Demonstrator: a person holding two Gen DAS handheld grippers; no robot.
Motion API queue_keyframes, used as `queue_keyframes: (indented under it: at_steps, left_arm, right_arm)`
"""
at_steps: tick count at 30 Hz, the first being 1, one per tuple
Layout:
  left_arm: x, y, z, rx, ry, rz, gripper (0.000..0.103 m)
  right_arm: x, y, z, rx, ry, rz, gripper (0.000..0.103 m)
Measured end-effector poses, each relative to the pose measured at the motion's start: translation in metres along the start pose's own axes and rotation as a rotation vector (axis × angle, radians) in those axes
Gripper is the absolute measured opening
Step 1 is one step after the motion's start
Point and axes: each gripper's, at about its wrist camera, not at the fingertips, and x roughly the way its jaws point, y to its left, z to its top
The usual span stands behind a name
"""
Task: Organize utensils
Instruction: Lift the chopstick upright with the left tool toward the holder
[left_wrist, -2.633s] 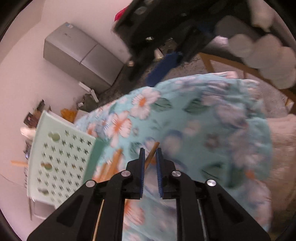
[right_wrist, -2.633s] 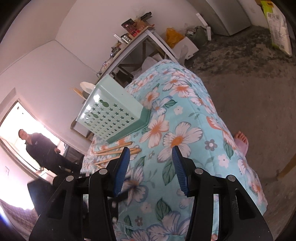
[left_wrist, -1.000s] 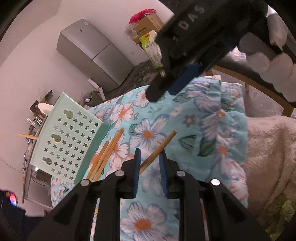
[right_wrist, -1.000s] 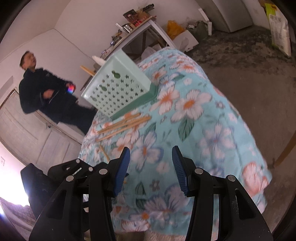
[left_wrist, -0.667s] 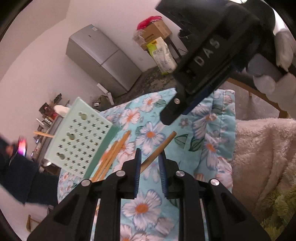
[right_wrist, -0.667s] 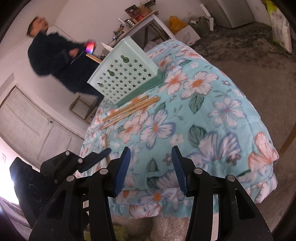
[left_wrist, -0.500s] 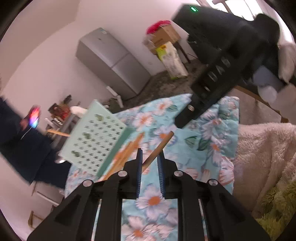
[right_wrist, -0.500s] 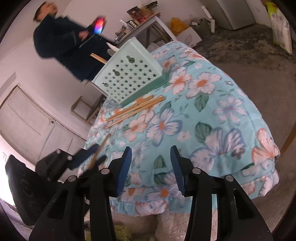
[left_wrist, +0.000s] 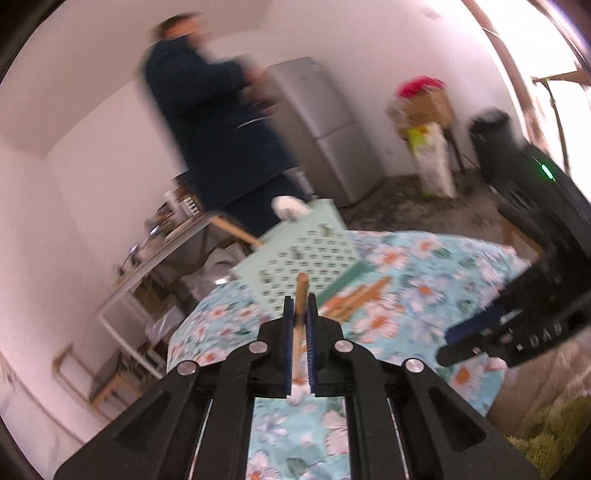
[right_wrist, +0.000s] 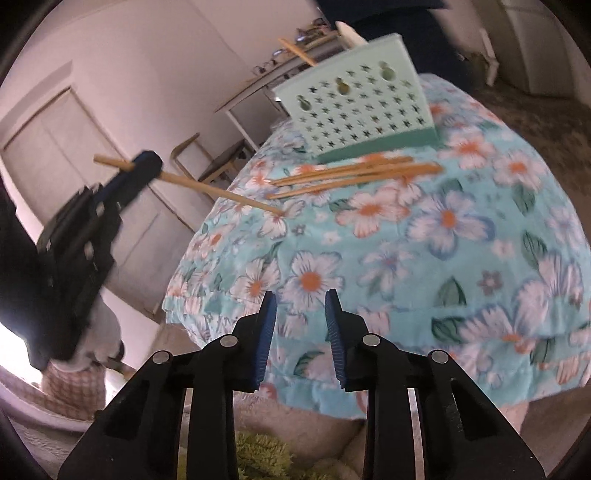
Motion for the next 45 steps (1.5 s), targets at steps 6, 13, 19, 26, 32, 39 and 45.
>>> queue_keyframes:
  at_steps: [6,13,19,26,32,39,45]
  left_arm:
    - [0.000,0.062,-0.016,-0.250,-0.002,0.046,0.005]
    - [0.010,0.127,-0.050,-0.539,-0.007,0.007,0.005]
    - [0.018,0.158,-0.068,-0.637,-0.024,0.002,0.006]
    - [0.029,0.177,-0.076,-0.707,-0.026,0.003,0.007]
    - [0.034,0.187,-0.085,-0.731,-0.026,0.008,0.008]
    - [0.041,0.193,-0.087,-0.737,-0.024,0.011,0.008]
    - [0.043,0.192,-0.086,-0.724,-0.022,0.019,0.008]
  right_arm:
    - [0.013,0.010,0.026,-0.085,-0.004,-0.048,0.027]
    - [0.038,0.014,0.065,-0.196,-0.006,-0.111,0.026]
    - [0.083,0.043,0.104,-0.405,0.020,-0.118,0.022]
    - [0.158,0.064,0.127,-0.635,0.156,-0.107,0.012]
    - [0.204,0.060,0.120,-0.746,0.285,-0.134,0.012]
    - [0.222,0.066,0.129,-0.809,0.336,-0.117,0.012]
    - [0.234,0.077,0.126,-0.890,0.361,-0.128,0.012]
